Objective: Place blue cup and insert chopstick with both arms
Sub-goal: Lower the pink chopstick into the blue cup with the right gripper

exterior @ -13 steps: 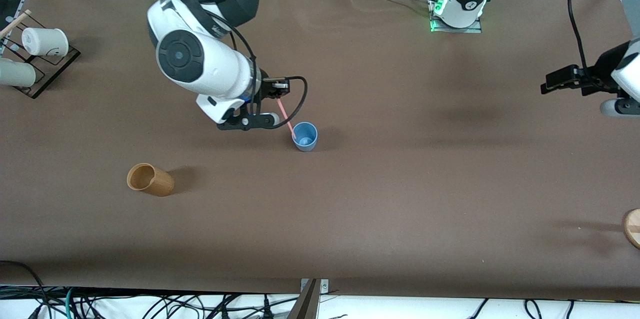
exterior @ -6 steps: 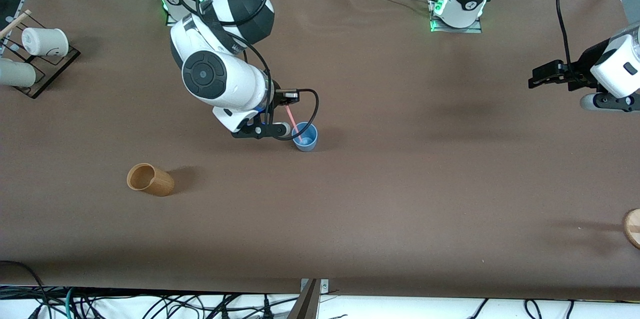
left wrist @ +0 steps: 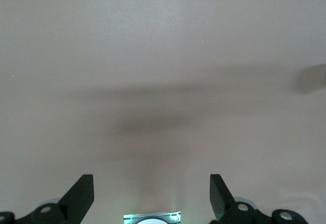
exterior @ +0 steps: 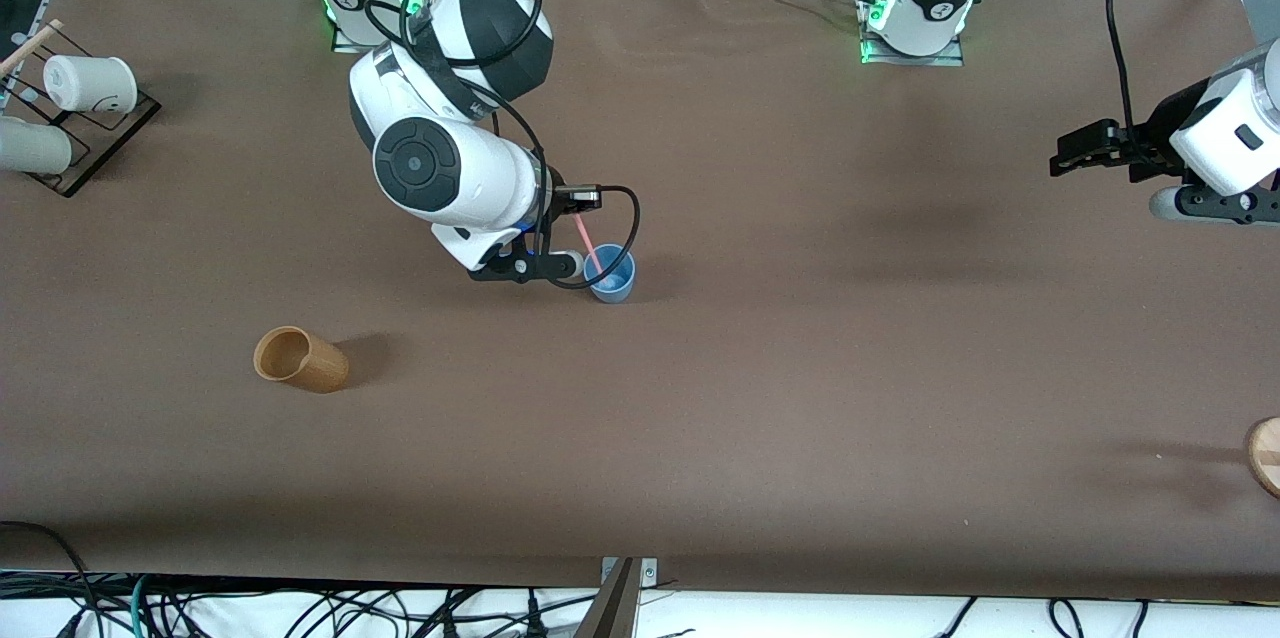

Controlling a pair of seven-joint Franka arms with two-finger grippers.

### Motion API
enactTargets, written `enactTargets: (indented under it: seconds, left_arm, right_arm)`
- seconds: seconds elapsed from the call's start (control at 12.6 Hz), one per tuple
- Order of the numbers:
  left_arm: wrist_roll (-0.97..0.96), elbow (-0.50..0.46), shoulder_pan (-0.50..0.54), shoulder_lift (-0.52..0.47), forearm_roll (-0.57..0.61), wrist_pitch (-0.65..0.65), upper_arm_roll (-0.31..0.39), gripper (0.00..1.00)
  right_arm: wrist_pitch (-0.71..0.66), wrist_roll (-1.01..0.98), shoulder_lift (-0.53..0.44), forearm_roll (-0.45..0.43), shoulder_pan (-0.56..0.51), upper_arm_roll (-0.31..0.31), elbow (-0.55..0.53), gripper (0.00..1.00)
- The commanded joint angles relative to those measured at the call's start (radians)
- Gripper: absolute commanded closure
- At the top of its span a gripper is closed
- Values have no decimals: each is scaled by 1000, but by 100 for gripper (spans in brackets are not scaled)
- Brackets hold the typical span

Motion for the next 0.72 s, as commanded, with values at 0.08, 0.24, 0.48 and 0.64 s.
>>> enactTargets:
  seconds: [0.08,0.24,0.48,0.64]
  left_arm:
    - [16,-10,-6,-10,23,13,-1,0]
    - [14,-8,-6,-8,23,13,1,0]
    - [22,4,-1,-7,28,16,2,0]
    - [24,5,8,4,25,16,4,0]
  right_arm:
    - [-8,31,18,29,4,-5,31,100]
    - [-9,31,18,29,4,-4,28,100]
    - [-15,32,32,31,4,-4,26,100]
    - [-14,34,37,31,4,-4,24,100]
